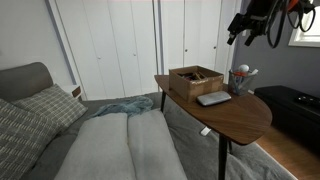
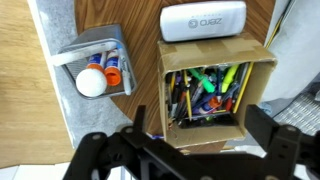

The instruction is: Take the white marker out of the penholder and put it on the table

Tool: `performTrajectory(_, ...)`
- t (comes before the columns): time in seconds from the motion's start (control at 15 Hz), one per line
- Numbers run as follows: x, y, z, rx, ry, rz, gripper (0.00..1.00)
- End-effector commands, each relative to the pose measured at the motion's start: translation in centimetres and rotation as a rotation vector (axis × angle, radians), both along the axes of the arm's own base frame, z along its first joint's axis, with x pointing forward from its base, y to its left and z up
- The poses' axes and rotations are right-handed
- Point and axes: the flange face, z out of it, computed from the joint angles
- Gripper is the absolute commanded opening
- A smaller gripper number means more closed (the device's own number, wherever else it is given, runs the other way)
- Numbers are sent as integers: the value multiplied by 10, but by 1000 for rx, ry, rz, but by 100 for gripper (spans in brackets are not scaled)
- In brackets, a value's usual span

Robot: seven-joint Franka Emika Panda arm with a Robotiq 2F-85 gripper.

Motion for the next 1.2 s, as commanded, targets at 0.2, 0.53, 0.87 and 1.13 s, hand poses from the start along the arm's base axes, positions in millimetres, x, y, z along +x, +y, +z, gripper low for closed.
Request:
performTrajectory(0.2,21,-23,-2,5,31,-33,100)
performTrajectory(0.53,0,-47,-13,-49,120,58,100)
performTrajectory(0.87,-23,-98,-27,-50,66,222,100)
performTrajectory(1.13,-17,-106,-27,-22,77,171,100)
